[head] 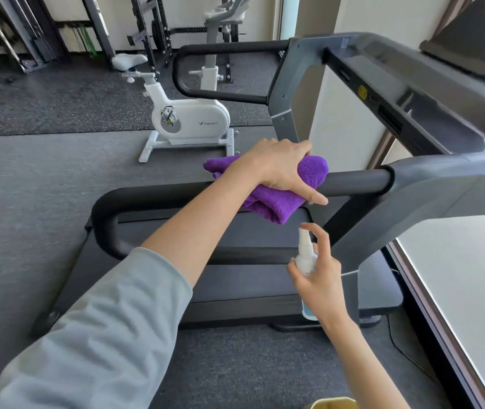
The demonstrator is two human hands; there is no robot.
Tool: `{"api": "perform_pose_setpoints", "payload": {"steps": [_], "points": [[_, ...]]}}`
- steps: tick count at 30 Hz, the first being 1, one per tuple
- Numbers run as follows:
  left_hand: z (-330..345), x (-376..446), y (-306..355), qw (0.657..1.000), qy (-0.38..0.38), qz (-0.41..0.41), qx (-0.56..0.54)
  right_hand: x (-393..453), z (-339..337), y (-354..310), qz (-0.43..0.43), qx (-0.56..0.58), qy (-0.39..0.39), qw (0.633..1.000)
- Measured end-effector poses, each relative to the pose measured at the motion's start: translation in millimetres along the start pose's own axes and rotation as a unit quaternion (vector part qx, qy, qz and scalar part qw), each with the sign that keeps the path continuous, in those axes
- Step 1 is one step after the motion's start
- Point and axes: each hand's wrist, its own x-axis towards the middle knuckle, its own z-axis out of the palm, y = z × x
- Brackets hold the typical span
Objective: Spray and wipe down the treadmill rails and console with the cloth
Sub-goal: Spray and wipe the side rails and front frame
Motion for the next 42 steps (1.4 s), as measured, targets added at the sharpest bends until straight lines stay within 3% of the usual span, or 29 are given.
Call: {"api": "perform_pose_setpoints", "payload": {"steps": [13,17,20,28,34,42], "points": [[7.5,66.5,77.0,1.0,-0.001,0.017,0.008,-9.2,-83.0,33.3,0.032,-0.043,0.036,0.998],[14.2,63.1,74.6,0.998,0.056,-0.002,0.006,-5.6,-91.3,27.2,0.006,-0.055,0.041,0.998],[18.6,58.3,71.8,0.995,0.095,-0.01,-0.017,0.6,-102.2,19.0,-0.016,-0.066,0.085,0.994],[18.6,59.2,69.9,0.996,0.091,-0.016,-0.007,39.6,-171.1,-7.5,-0.034,-0.109,0.237,0.965],[18.0,56.3,68.8,0.995,0.095,-0.019,-0.019,53.5,-196.4,-14.1,-0.05,-0.139,0.282,0.948],[19.0,42.7,69.9,0.991,0.117,-0.018,-0.071,38.2,-191.6,-7.5,-0.038,-0.128,0.287,0.949]]}}
